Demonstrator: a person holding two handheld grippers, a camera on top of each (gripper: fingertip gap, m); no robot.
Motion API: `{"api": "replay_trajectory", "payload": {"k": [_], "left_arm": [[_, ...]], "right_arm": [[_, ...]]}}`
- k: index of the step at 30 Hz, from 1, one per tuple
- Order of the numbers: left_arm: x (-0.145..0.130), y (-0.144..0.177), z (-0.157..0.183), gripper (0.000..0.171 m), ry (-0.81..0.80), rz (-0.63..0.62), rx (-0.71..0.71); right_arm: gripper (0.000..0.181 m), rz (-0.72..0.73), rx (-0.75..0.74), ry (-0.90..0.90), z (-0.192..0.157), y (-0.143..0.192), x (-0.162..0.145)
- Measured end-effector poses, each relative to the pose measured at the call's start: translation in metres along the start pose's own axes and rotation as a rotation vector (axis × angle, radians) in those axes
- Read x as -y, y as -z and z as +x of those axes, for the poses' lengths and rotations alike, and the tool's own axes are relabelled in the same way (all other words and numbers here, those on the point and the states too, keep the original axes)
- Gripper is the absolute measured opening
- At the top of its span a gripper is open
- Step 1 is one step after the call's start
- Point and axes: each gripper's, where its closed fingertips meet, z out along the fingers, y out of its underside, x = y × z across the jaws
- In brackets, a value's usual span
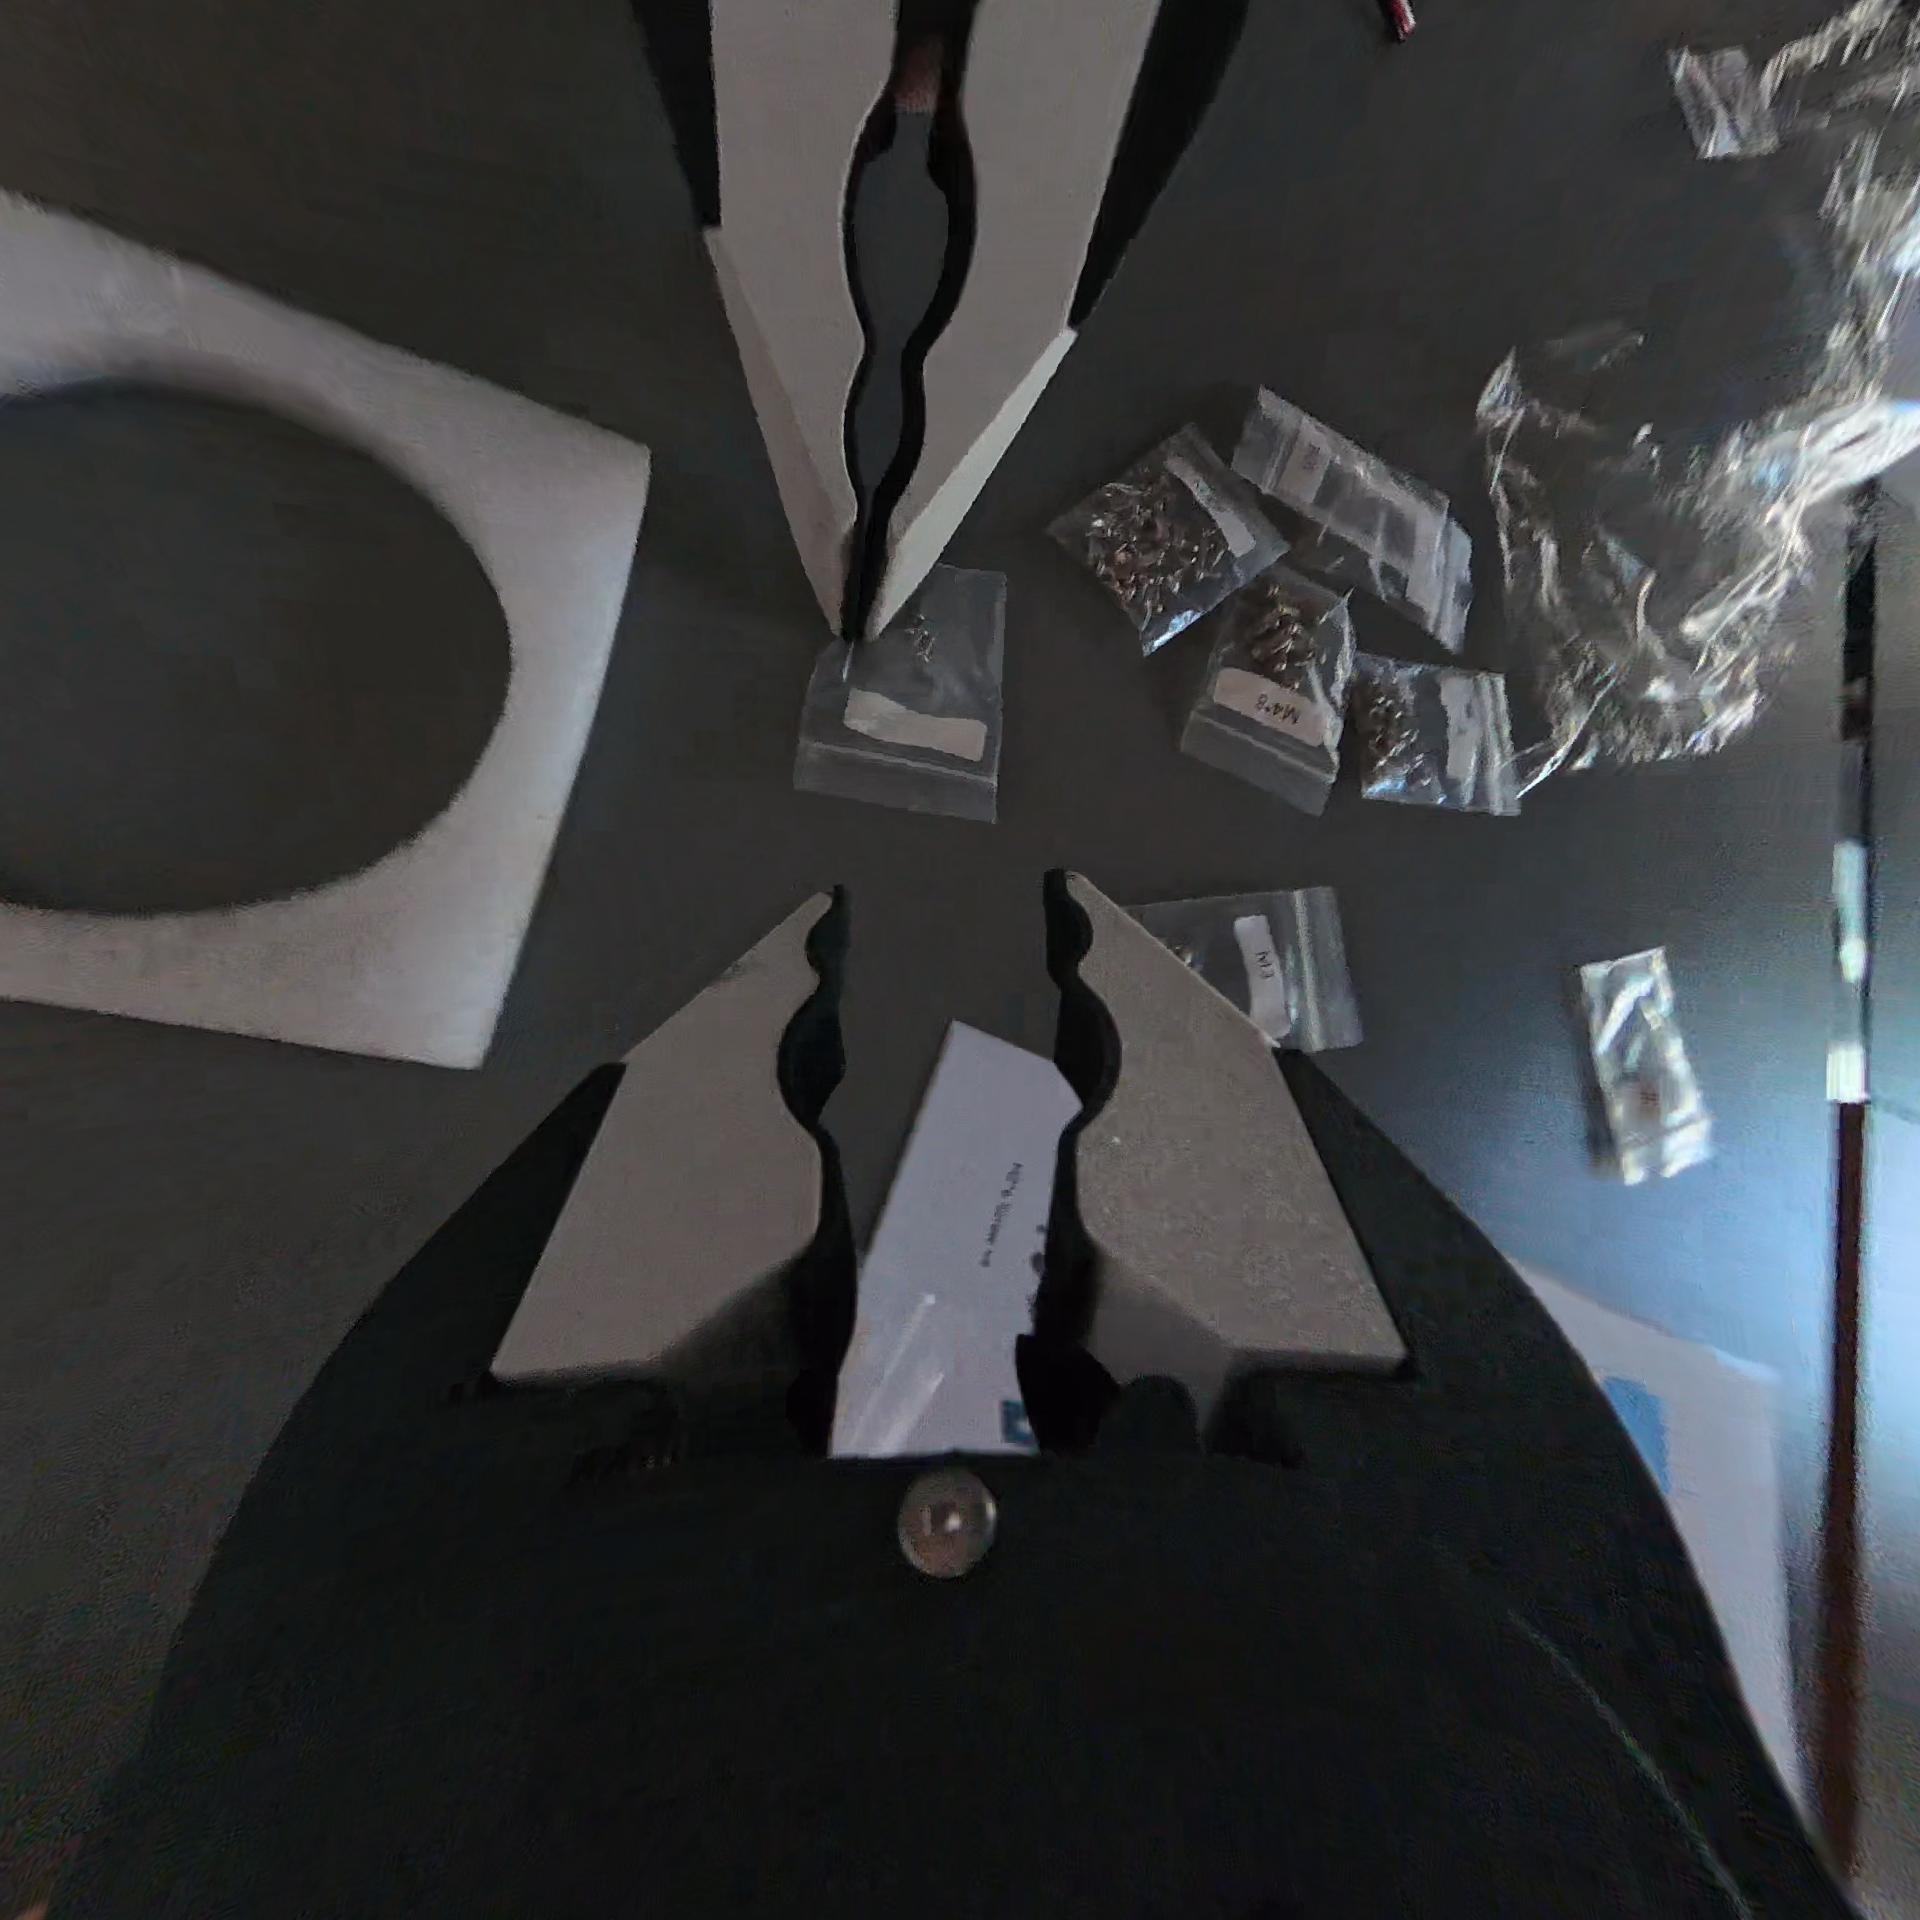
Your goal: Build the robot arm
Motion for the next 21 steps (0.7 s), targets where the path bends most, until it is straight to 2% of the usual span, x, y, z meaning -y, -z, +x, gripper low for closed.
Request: {"api": "replay_trajectory", "payload": {"k": [2,7,10,12,13,14,15,16,18,20,21], "left_arm": [[0.0,0.0,0.0,0.0,0.015,0.017,-0.007],[0.0,0.001,0.0,0.0,0.036,0.048,-0.022],[0.0,0.001,0.0,0.0,0.051,0.054,-0.041],[0.0,0.001,0.0,0.0,0.047,0.055,-0.04],[0.0,0.003,-0.001,0.001,0.046,0.054,-0.027],[0.002,0.007,-0.003,0.012,0.052,0.061,-0.004],[0.008,0.014,-0.004,0.028,0.072,0.091,0.005],[0.017,0.026,-0.002,0.029,0.105,0.147,-0.014],[0.038,0.055,0.0,0.03,0.181,0.276,-0.049],[0.05,0.082,-0.001,0.032,0.228,0.362,-0.049],[0.053,0.093,-0.002,0.031,0.247,0.393,-0.046]], "right_arm": [[0.037,-0.037,-0.054,0.185,0.007,-0.006,-0.003],[0.032,-0.017,-0.13,0.548,0.008,-0.013,0.01],[0.017,0.023,-0.136,0.675,-0.006,-0.02,0.019],[0.0,-0.001,-0.112,0.698,-0.013,-0.026,0.017],[0.0,0.0,-0.103,0.671,-0.013,-0.026,0.018],[0.0,-0.01,-0.066,0.593,-0.012,-0.025,0.018],[0.0,-0.019,-0.021,0.467,-0.01,-0.022,0.019],[0.0,-0.006,0.056,0.326,-0.011,-0.017,0.024],[0.0,0.014,0.253,-0.01,-0.008,-0.006,0.036],[0.0,0.108,0.577,-0.385,-0.009,0.014,0.065],[0.0,0.105,0.731,-0.552,-0.004,0.022,0.074]]}}
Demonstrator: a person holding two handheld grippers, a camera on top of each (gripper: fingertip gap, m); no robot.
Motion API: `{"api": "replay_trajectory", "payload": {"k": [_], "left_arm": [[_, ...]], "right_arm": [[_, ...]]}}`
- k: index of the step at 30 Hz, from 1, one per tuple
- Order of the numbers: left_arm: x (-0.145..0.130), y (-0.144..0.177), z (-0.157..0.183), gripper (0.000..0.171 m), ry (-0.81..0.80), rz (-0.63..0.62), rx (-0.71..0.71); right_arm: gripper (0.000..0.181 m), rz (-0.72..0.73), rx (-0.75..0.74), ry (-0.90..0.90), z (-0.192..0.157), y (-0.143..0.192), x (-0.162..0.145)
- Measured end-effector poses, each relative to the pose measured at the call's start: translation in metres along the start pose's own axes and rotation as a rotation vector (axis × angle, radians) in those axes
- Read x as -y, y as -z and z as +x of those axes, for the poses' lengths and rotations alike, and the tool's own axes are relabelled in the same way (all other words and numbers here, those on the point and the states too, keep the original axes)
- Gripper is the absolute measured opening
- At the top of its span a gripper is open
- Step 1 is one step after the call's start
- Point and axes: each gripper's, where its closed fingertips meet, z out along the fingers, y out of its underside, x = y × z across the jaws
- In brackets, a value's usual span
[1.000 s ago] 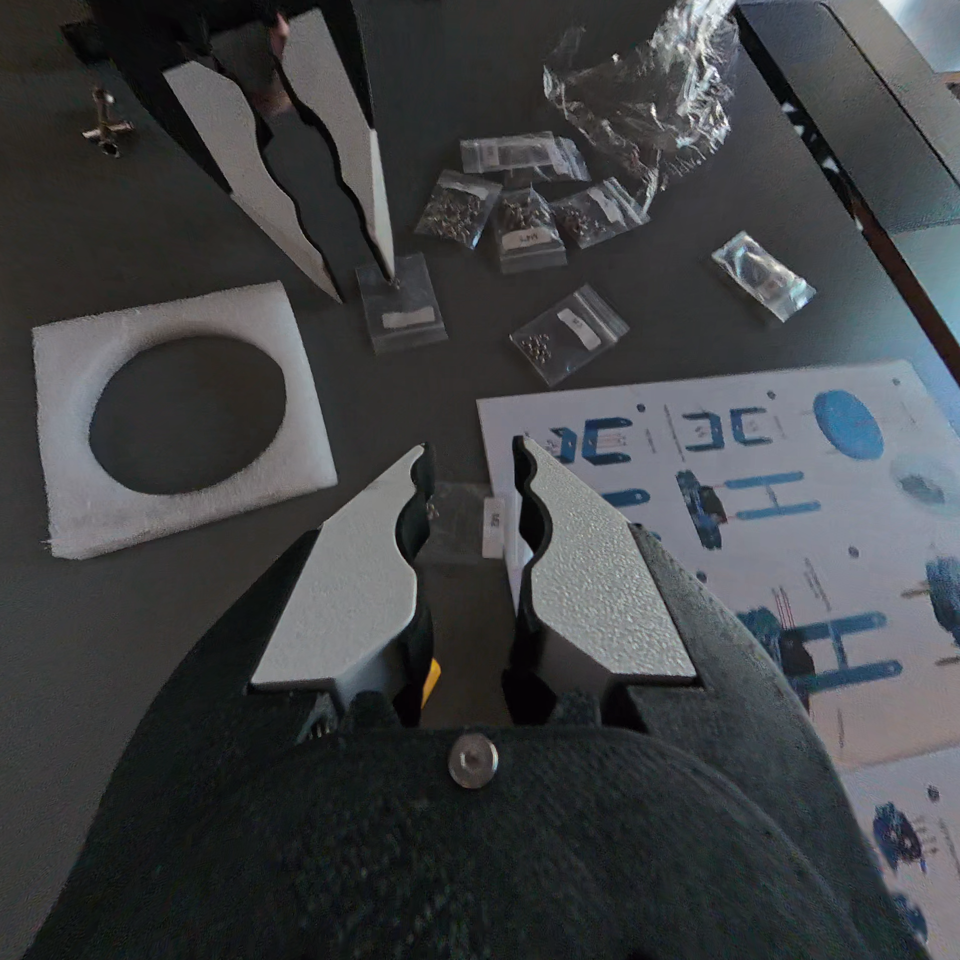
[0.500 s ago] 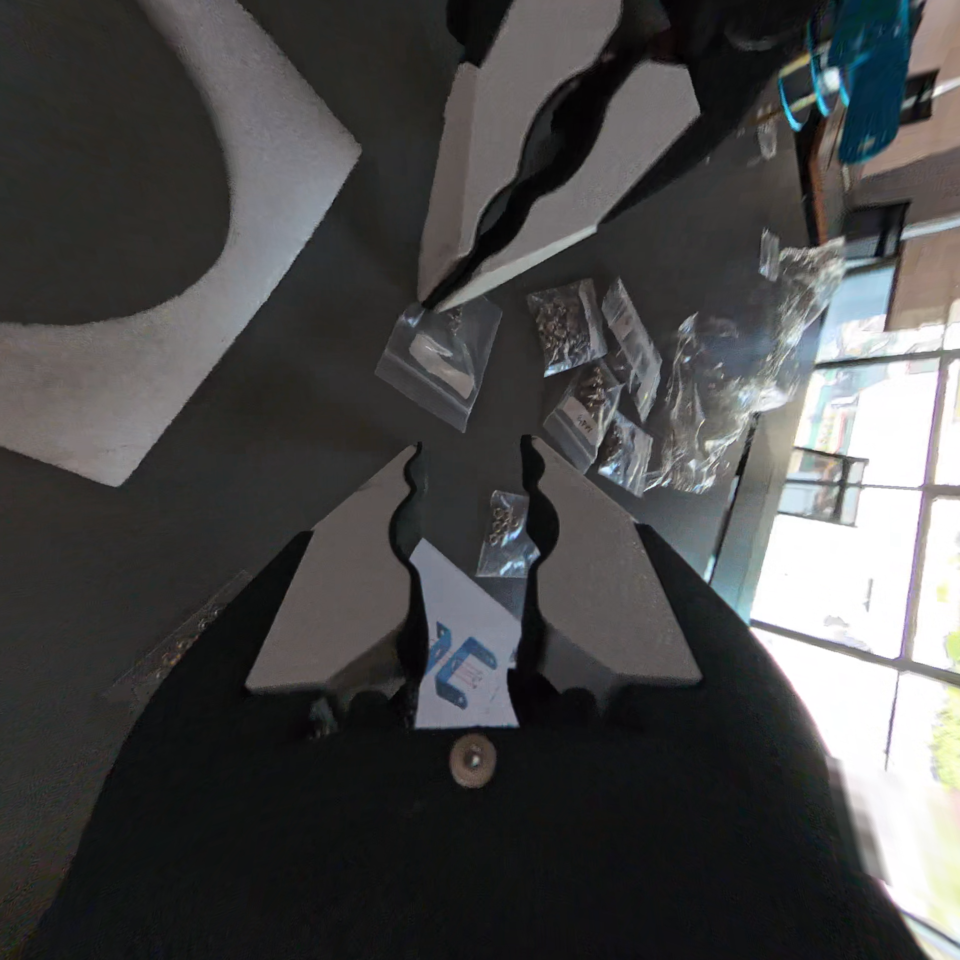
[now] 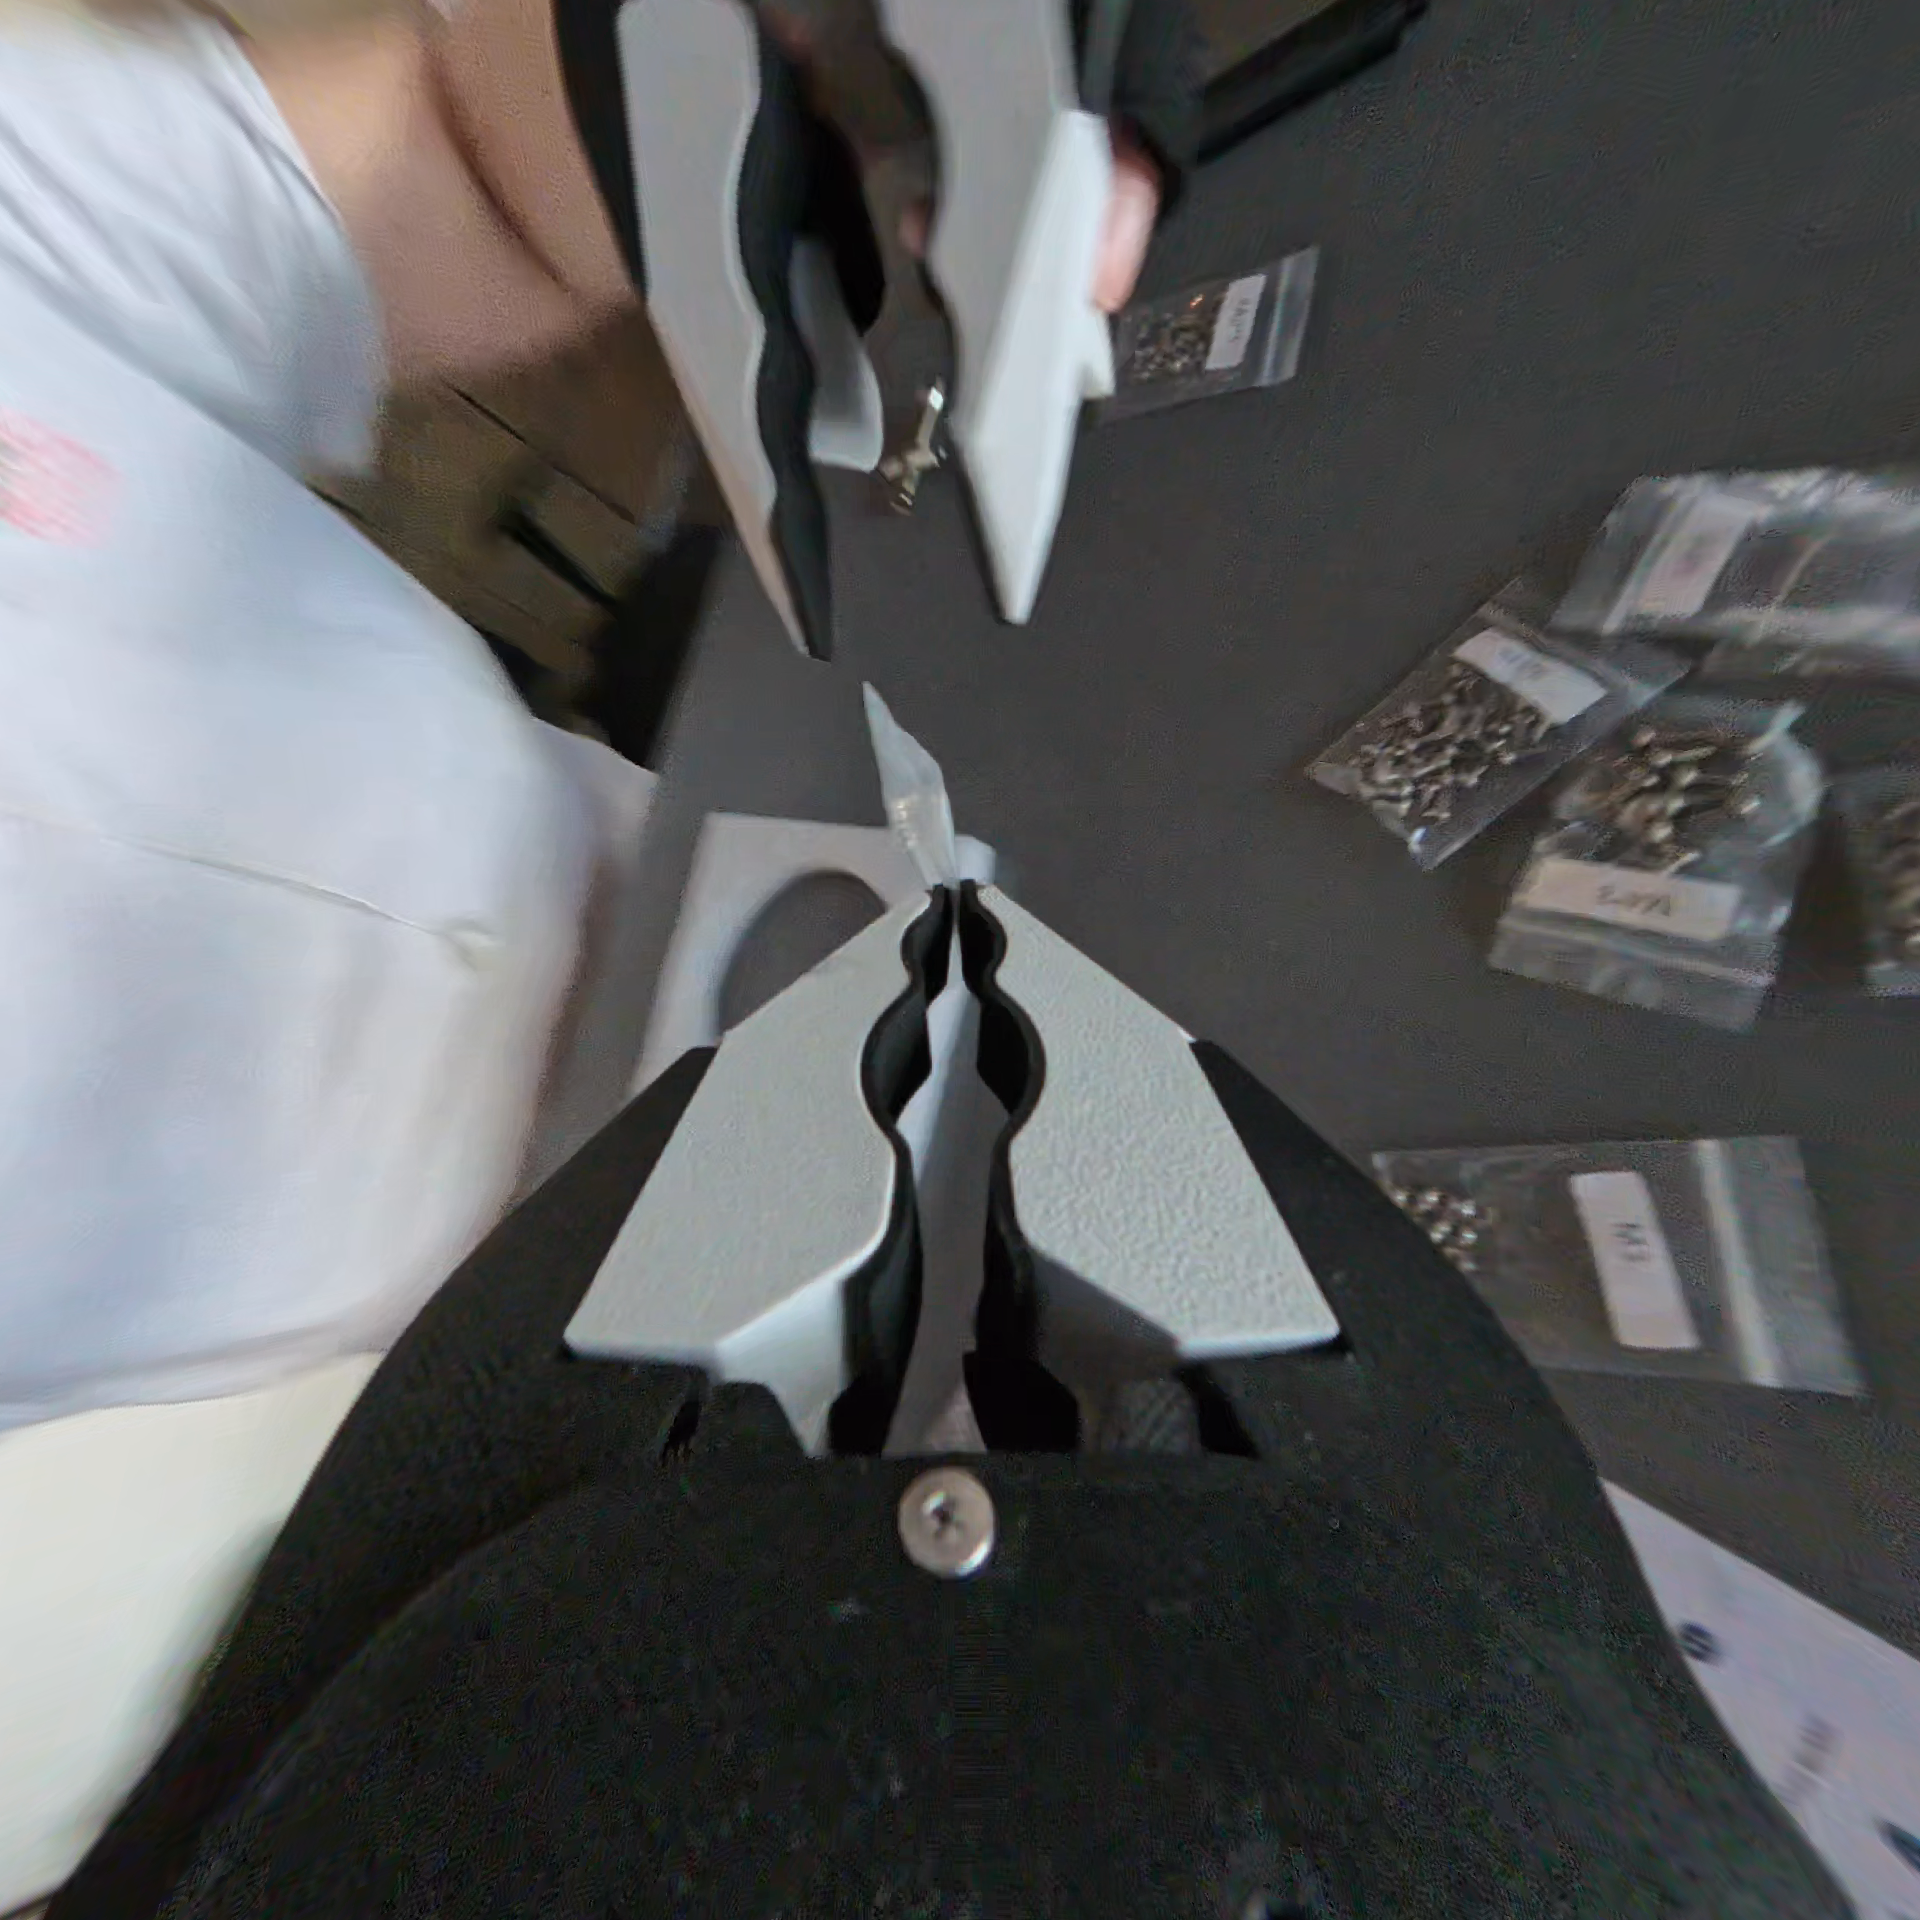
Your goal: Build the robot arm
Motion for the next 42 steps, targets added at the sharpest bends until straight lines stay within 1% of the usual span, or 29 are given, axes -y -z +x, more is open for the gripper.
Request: {"api": "replay_trajectory", "payload": {"k": [1,2,4,6,8,9,10,12,13,14,15,17,18,20,21,22,24,25,27,28,29,30,33,37,38,39,41,42], "left_arm": [[0.004,0.008,0.0,0.031,0.016,0.021,0.005],[0.006,0.014,0.001,0.031,0.025,0.032,0.012],[0.003,0.023,0.002,0.031,0.036,0.039,0.035],[-0.005,0.029,0.007,0.031,0.049,0.038,0.047],[-0.016,0.035,0.013,0.031,0.057,0.026,0.065],[-0.021,0.039,0.015,0.031,0.063,0.022,0.078],[-0.025,0.043,0.018,0.032,0.074,0.022,0.089],[-0.025,0.054,0.028,0.034,0.104,0.051,0.1],[-0.023,0.06,0.036,0.034,0.11,0.074,0.105],[-0.021,0.067,0.045,0.034,0.109,0.09,0.121],[-0.02,0.073,0.053,0.034,0.099,0.1,0.148],[-0.017,0.084,0.071,0.034,0.073,0.133,0.217],[-0.015,0.088,0.079,0.034,0.067,0.155,0.242],[-0.012,0.092,0.09,0.034,0.067,0.185,0.277],[-0.01,0.092,0.093,0.035,0.069,0.197,0.286],[-0.006,0.09,0.095,0.035,0.066,0.213,0.287],[0.004,0.085,0.097,0.034,0.053,0.244,0.28],[0.008,0.082,0.096,0.034,0.047,0.252,0.274],[0.013,0.073,0.09,0.034,0.04,0.249,0.264],[0.014,0.067,0.087,0.034,0.038,0.243,0.261],[0.015,0.062,0.083,0.034,0.039,0.24,0.258],[0.016,0.056,0.079,0.034,0.042,0.236,0.257],[0.017,0.04,0.068,0.033,0.062,0.245,0.25],[0.008,0.016,0.046,0.03,0.117,0.231,0.255],[0.002,0.008,0.036,0.03,0.125,0.2,0.268],[-0.007,-0.002,0.024,0.031,0.128,0.142,0.29],[-0.03,-0.023,-0.002,0.037,0.135,-0.022,0.344],[-0.037,-0.032,-0.014,0.037,0.129,-0.085,0.365]], "right_arm": [[0.0,0.004,0.079,-0.122,0.005,0.005,0.005],[0.0,-0.035,0.111,-0.185,0.016,0.008,0.001],[0.0,-0.123,0.036,-0.217,0.053,0.004,-0.016],[0.0,-0.192,0.105,-0.313,0.062,-0.003,-0.028],[0.002,-0.223,0.084,-0.29,0.072,-0.01,-0.034],[0.011,-0.243,0.055,-0.262,0.077,-0.011,-0.037],[0.016,-0.235,0.027,-0.228,0.08,-0.009,-0.034],[0.018,-0.173,-0.074,-0.157,0.084,0.007,-0.025],[0.02,-0.102,-0.127,-0.102,0.079,0.02,-0.016],[0.024,-0.012,-0.21,-0.035,0.072,0.038,-0.007],[0.026,0.052,-0.333,0.015,0.066,0.059,-0.006],[0.03,0.12,-0.626,0.019,0.053,0.098,-0.033],[0.036,0.163,-0.723,-0.006,0.045,0.108,-0.054],[0.038,0.214,-0.729,-0.102,0.026,0.101,-0.096],[0.036,0.235,-0.714,-0.155,0.021,0.093,-0.111],[0.031,0.239,-0.724,-0.178,0.019,0.087,-0.123],[0.031,0.193,-0.819,-0.154,0.027,0.081,-0.139],[0.032,0.164,-0.851,-0.141,0.03,0.078,-0.145],[0.033,0.111,-0.863,-0.135,0.035,0.069,-0.152],[0.023,0.13,-0.855,-0.121,0.035,0.067,-0.148],[0.007,0.129,-0.834,-0.115,0.033,0.064,-0.146],[0.0,0.123,-0.823,-0.107,0.033,0.063,-0.146],[0.0,0.151,-0.821,-0.073,0.029,0.06,-0.139],[0.0,0.23,-0.837,0.002,0.009,0.06,-0.125],[0.0,0.246,-0.838,0.017,0.004,0.059,-0.124],[0.0,0.256,-0.836,0.023,0.001,0.059,-0.124],[0.0,0.262,-0.843,0.005,0.001,0.06,-0.128],[0.003,0.272,-0.862,0.003,0.003,0.064,-0.129]]}}
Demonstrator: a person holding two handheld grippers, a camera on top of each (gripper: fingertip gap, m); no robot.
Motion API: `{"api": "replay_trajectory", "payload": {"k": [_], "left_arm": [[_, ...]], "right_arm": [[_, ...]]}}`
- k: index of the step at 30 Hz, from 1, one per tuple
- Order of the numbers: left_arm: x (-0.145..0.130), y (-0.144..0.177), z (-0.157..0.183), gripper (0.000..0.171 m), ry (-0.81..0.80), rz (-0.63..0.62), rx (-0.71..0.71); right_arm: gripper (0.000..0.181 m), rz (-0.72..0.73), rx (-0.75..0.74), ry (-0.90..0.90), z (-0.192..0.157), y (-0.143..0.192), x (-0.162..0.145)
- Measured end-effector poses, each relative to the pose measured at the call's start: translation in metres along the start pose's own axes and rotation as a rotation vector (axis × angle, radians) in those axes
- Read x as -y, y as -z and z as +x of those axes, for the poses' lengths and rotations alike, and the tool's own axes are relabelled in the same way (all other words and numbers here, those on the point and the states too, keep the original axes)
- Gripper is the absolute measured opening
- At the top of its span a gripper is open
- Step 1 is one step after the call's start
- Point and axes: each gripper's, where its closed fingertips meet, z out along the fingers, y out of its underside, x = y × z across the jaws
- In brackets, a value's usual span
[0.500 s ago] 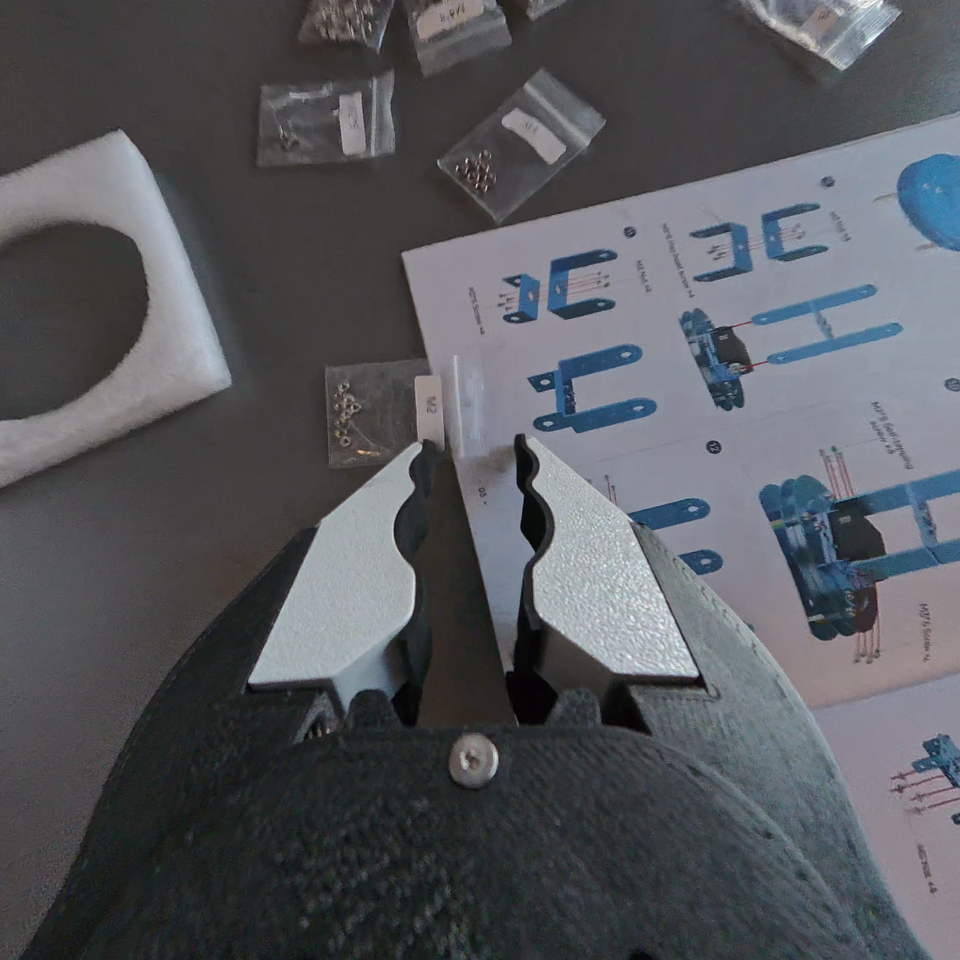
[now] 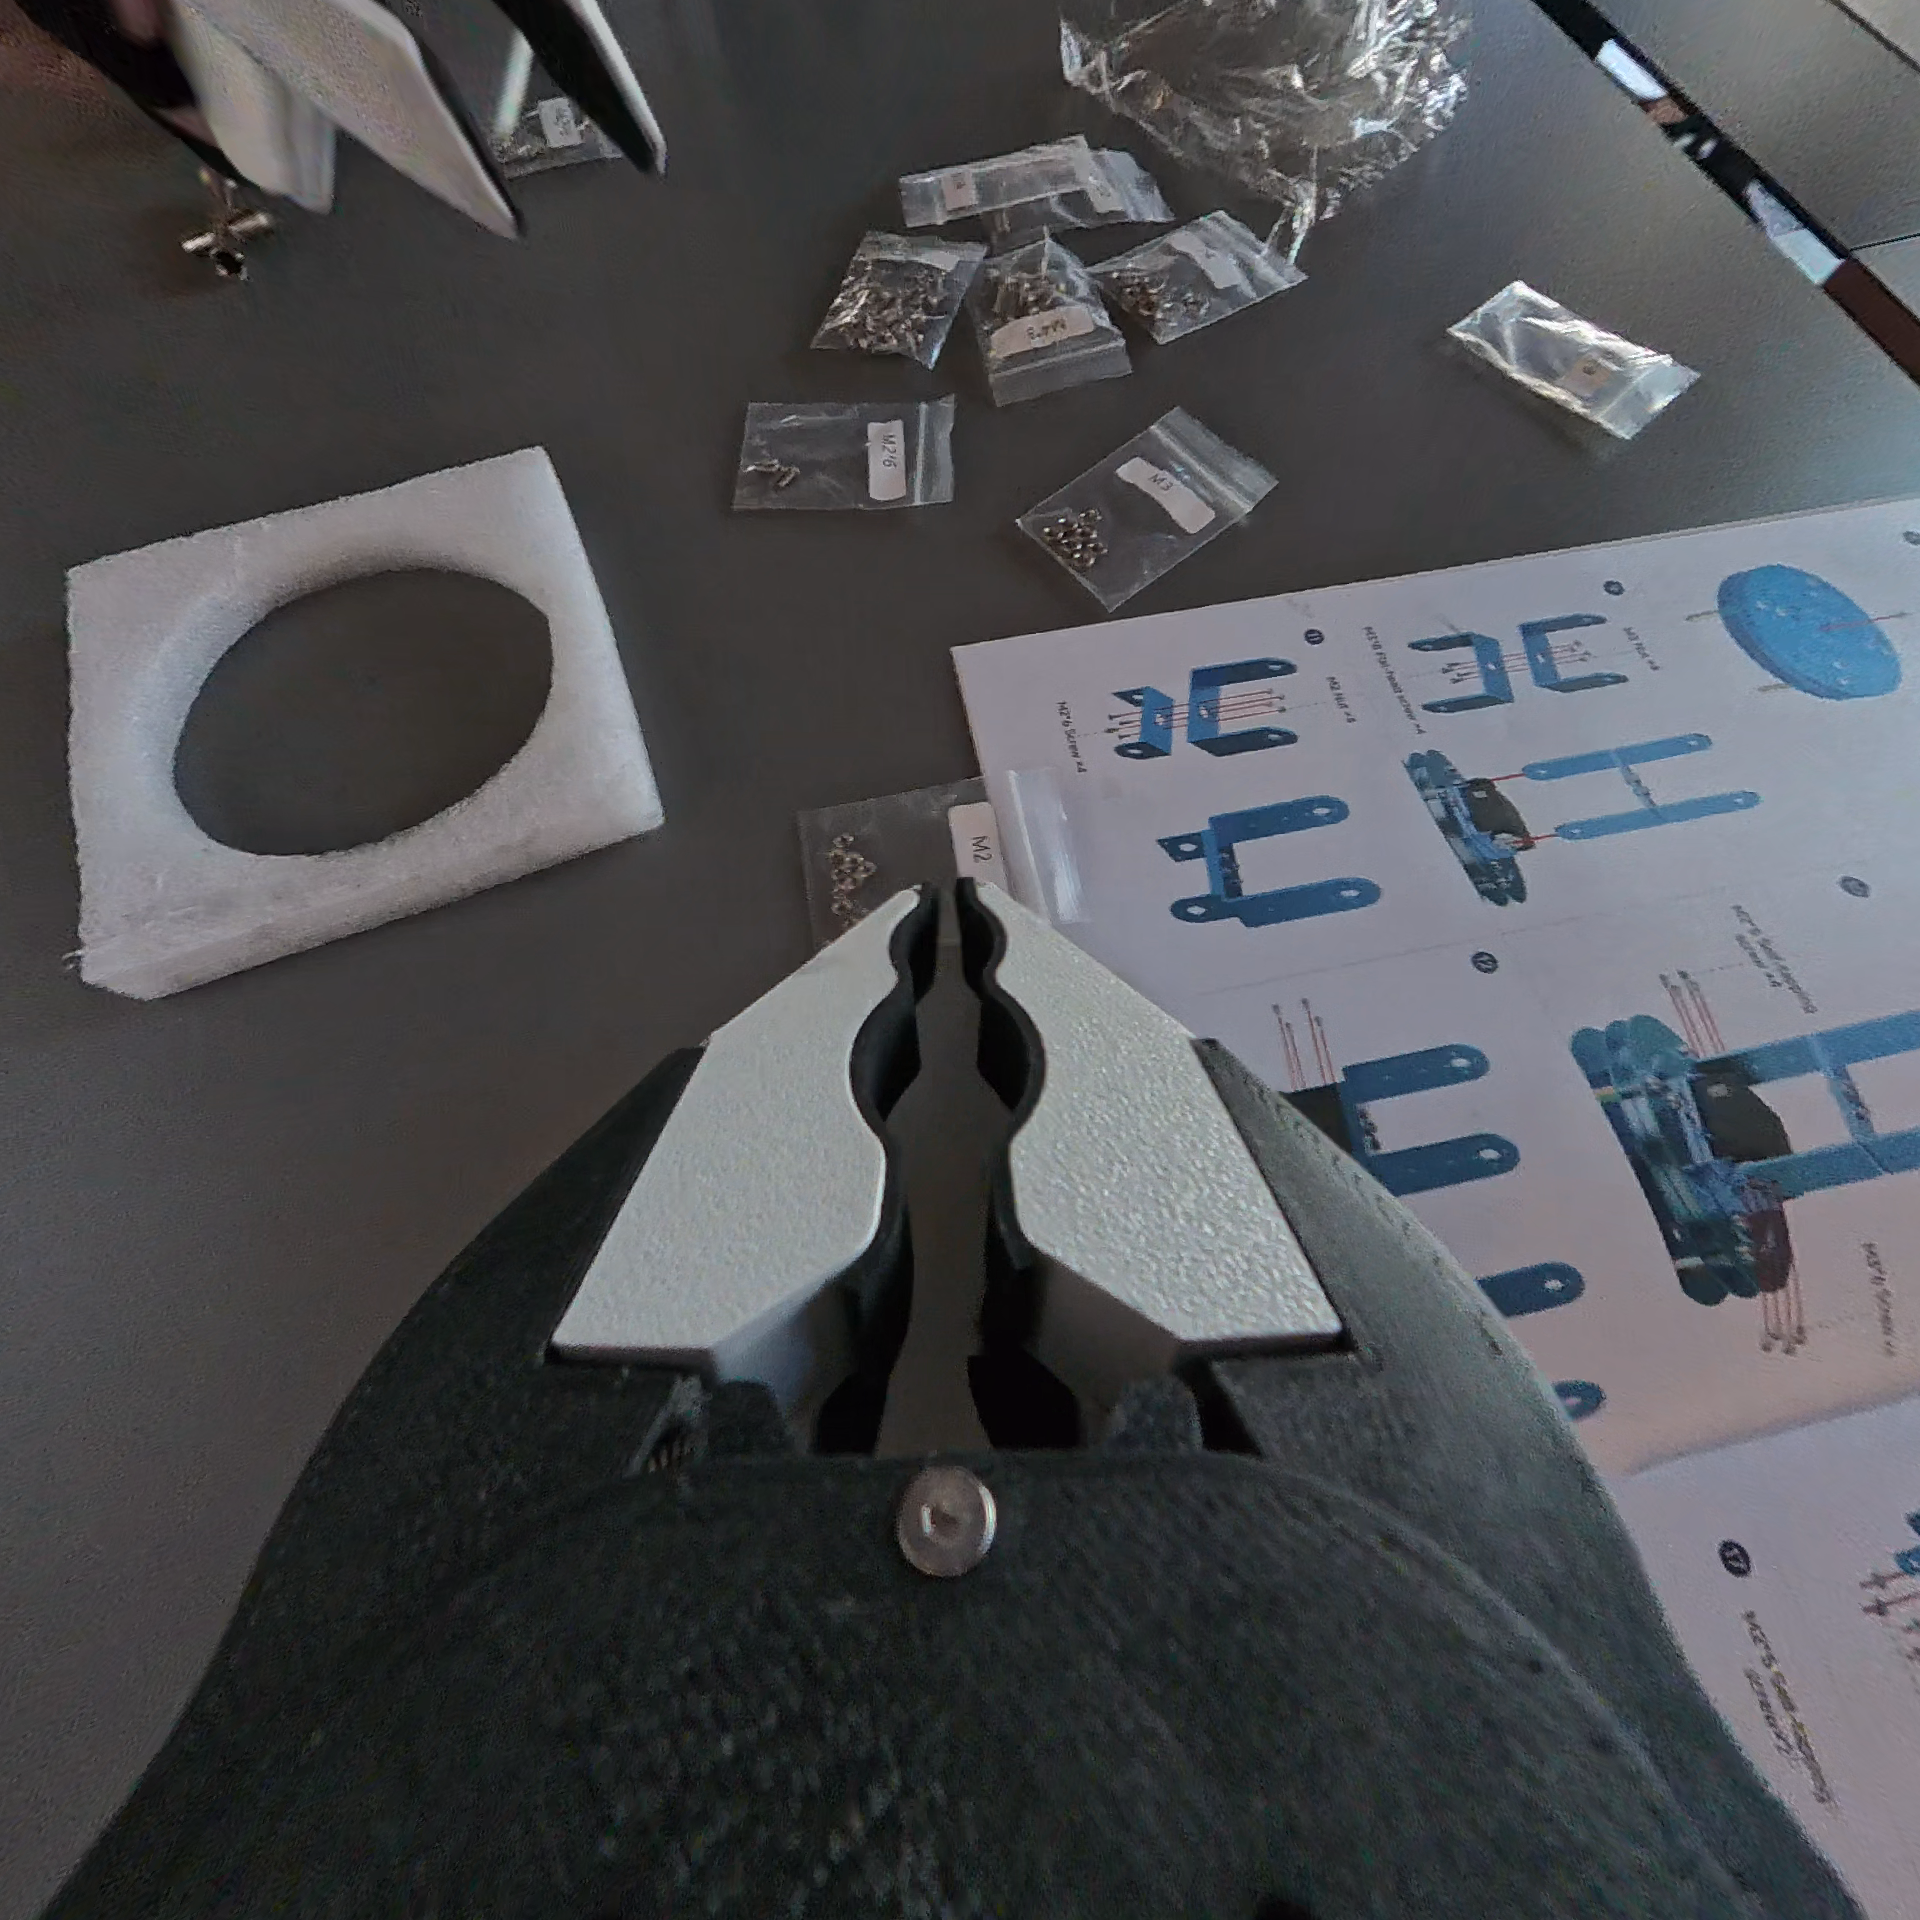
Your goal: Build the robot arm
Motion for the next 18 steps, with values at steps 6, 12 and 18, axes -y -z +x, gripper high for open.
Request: {"api": "replay_trajectory", "payload": {"k": [6,12,18], "left_arm": [[-0.009,-0.051,-0.016,0.051,0.021,-0.197,0.002],[-0.025,-0.059,-0.007,0.05,0.022,-0.254,0.052],[-0.017,-0.056,0.017,0.038,0.265,-0.168,-0.152]], "right_arm": [[0.05,0.084,0.142,-0.106,-0.008,0.0,0.013],[0.038,-0.077,0.128,0.017,-0.019,-0.018,-0.006],[0.03,-0.094,0.226,-0.069,-0.038,-0.024,-0.012]]}}
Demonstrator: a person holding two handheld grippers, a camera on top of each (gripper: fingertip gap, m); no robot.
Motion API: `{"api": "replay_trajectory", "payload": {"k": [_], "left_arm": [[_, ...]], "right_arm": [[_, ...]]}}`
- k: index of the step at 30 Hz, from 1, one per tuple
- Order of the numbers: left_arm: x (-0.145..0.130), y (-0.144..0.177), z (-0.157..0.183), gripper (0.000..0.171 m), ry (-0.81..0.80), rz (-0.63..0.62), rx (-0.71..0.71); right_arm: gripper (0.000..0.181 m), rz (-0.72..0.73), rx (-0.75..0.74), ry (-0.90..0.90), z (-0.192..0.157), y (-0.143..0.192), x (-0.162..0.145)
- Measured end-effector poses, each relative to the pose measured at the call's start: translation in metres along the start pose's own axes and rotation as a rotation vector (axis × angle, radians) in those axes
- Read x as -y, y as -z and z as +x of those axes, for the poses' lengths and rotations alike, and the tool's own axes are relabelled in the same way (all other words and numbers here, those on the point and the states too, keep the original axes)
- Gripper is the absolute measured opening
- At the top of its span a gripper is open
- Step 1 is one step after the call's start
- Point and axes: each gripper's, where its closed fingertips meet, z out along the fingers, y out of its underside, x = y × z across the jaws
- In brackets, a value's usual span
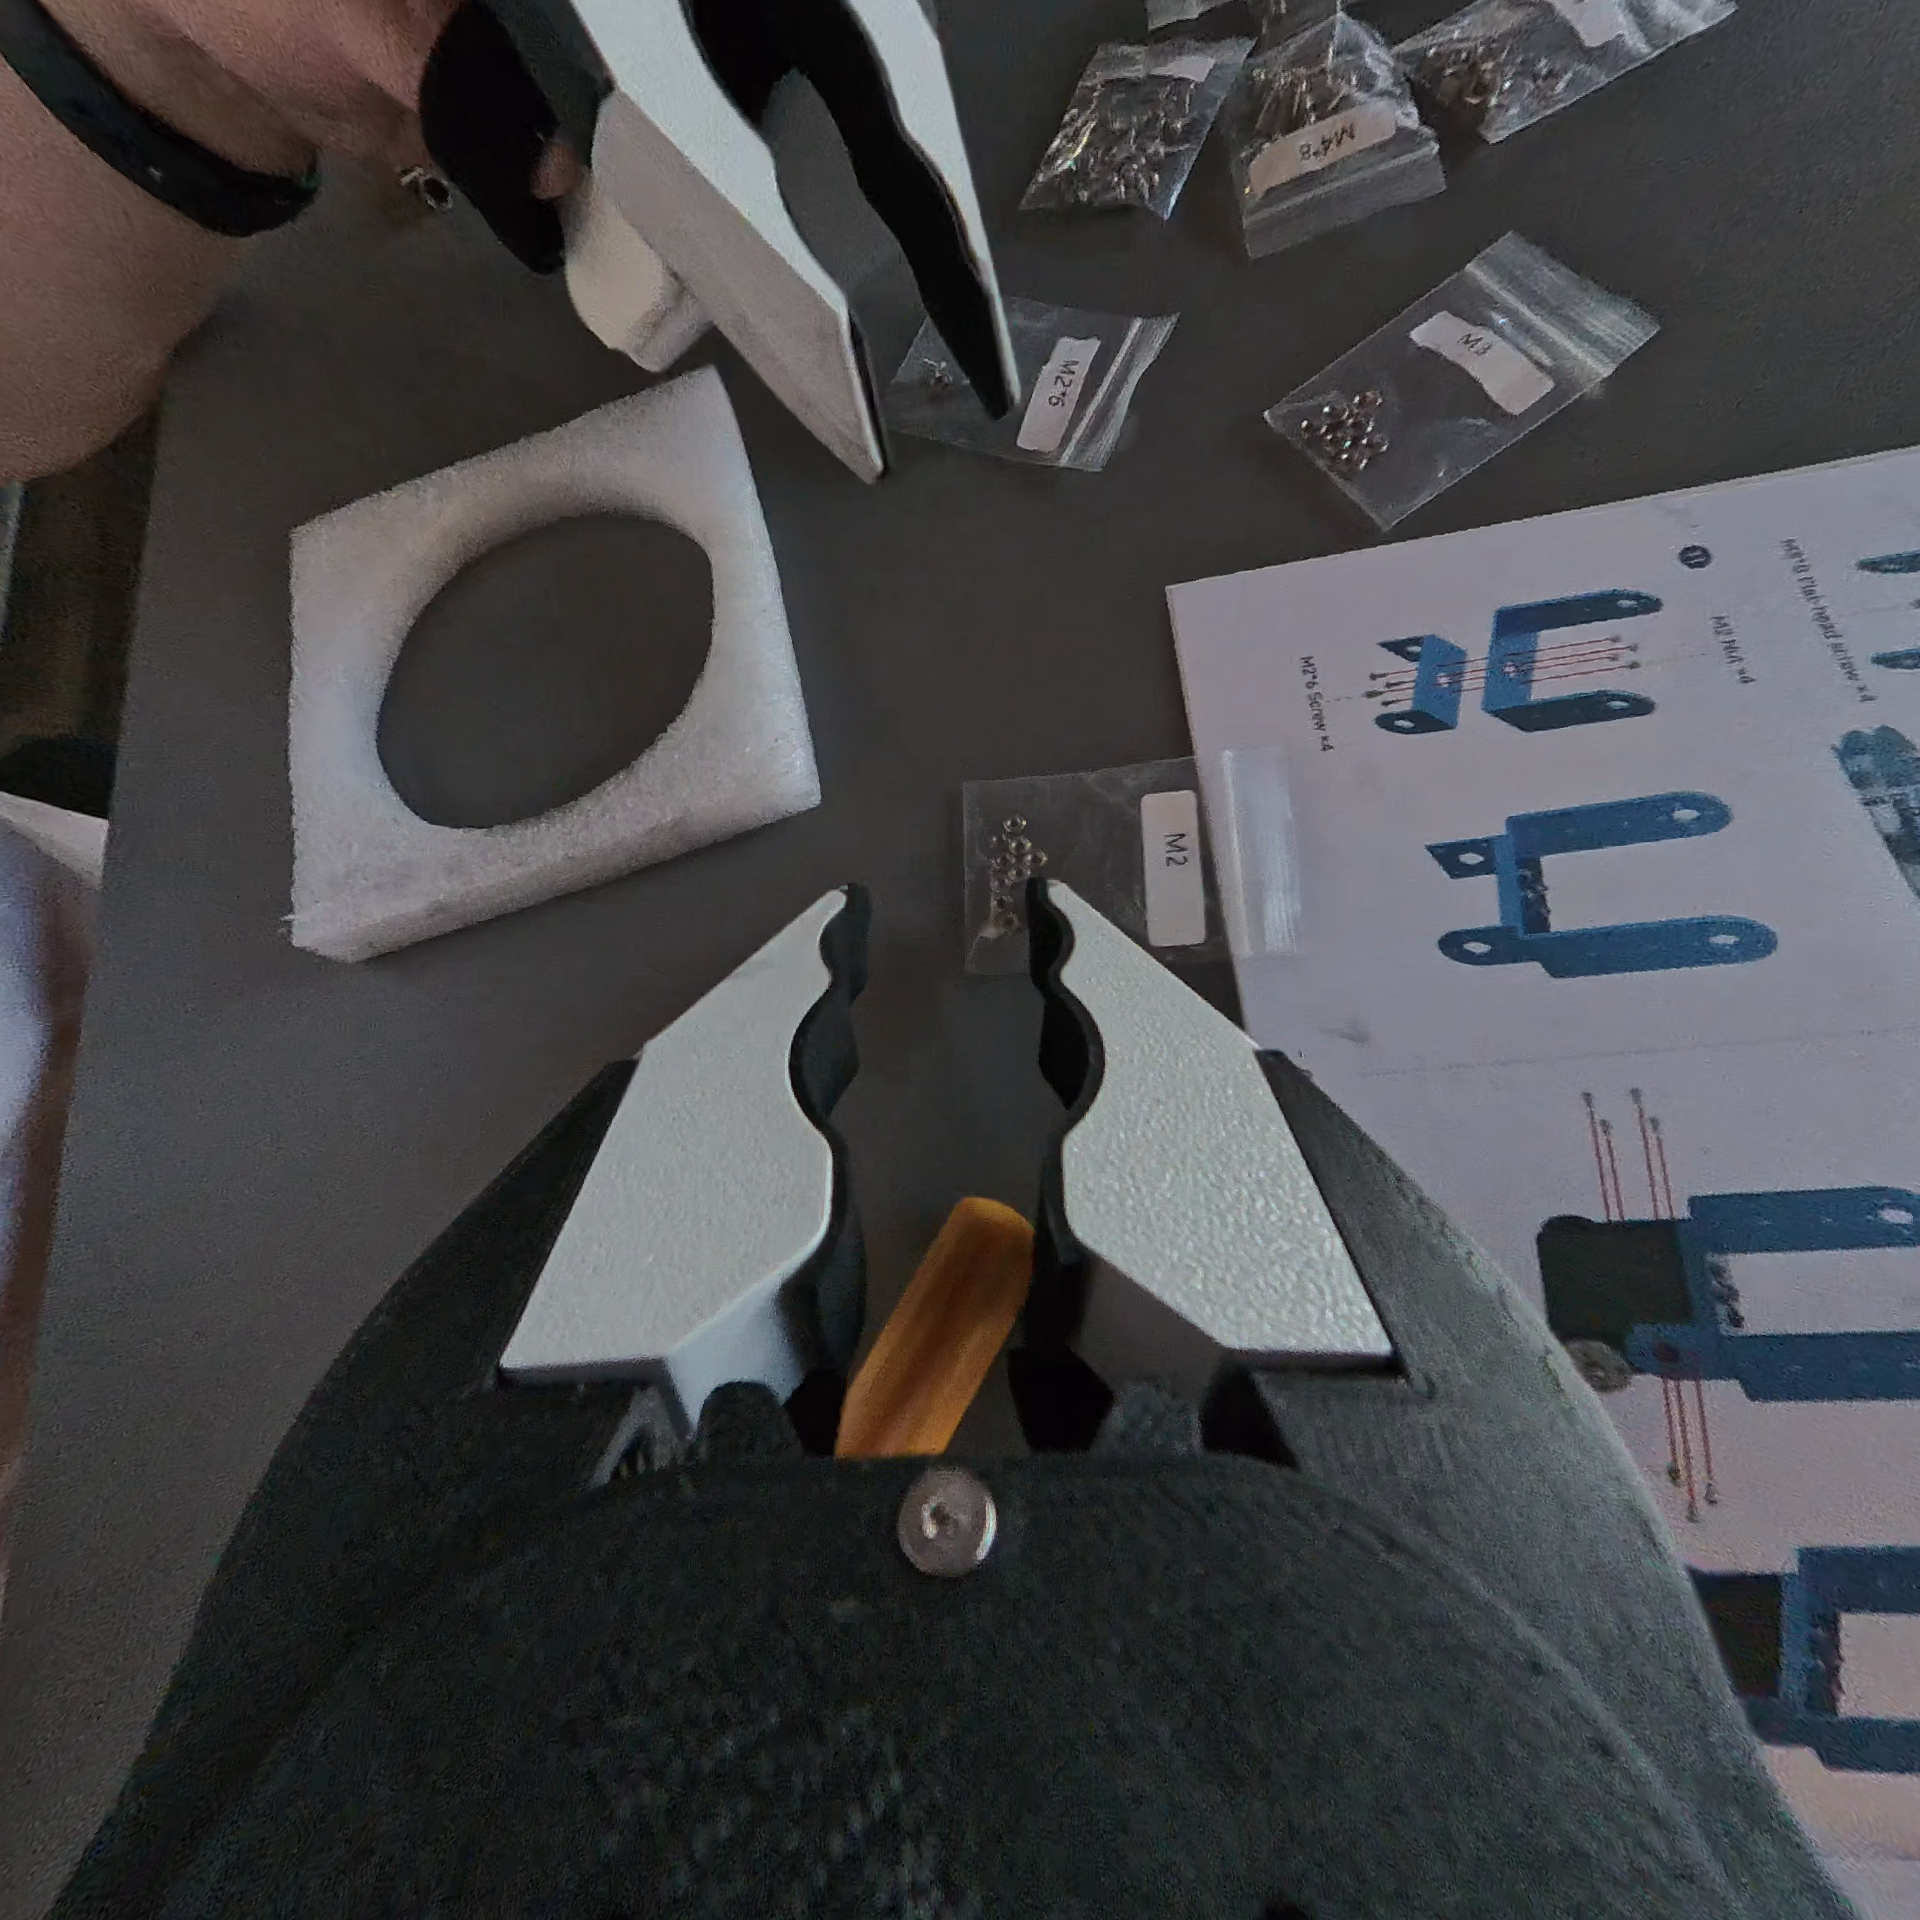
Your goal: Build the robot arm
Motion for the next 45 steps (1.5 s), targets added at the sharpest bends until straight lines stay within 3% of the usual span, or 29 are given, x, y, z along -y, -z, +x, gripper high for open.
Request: {"api": "replay_trajectory", "payload": {"k": [3,6,10,13,20,22,25,27,29,35,41,45], "left_arm": [[0.013,0.014,-0.002,0.032,0.007,0.063,-0.003],[0.02,0.027,-0.02,0.03,-0.041,0.098,0.098],[0.01,0.023,-0.047,0.029,-0.125,0.003,0.231],[0.001,0.012,-0.044,0.022,-0.123,-0.044,0.204],[-0.003,0.0,-0.016,0.025,-0.1,-0.038,0.115],[0.004,0.007,-0.017,0.026,-0.102,0.009,0.12],[0.015,0.017,-0.018,0.026,-0.094,0.096,0.102],[0.017,0.024,-0.025,0.026,-0.076,0.129,0.115],[0.019,0.03,-0.029,0.026,-0.079,0.157,0.125],[0.025,0.041,-0.029,0.026,-0.103,0.216,0.127],[0.034,0.045,-0.016,0.024,-0.119,0.278,0.085],[0.044,0.059,0.002,0.027,-0.111,0.368,0.017]], "right_arm": [[0.03,-0.004,-0.001,-0.03,0.001,0.006,0.006],[0.021,0.023,-0.067,-0.079,0.013,0.014,0.011],[0.019,-0.027,-0.089,-0.095,0.019,0.009,0.003],[0.016,-0.065,-0.096,-0.066,0.018,0.0,0.0],[0.017,-0.07,-0.047,-0.004,0.001,-0.01,0.009],[0.017,-0.006,-0.106,0.014,0.014,0.003,0.016],[0.023,0.051,-0.119,-0.119,0.036,0.016,0.02],[0.028,0.007,-0.048,-0.142,0.034,0.012,0.014],[0.037,-0.061,-0.078,-0.112,0.04,0.007,0.006],[0.0,-0.121,-0.1,0.033,0.032,-0.002,0.006],[0.0,-0.03,-0.105,0.092,0.02,0.009,0.019],[0.0,0.106,-0.146,0.154,0.012,0.024,0.041]]}}
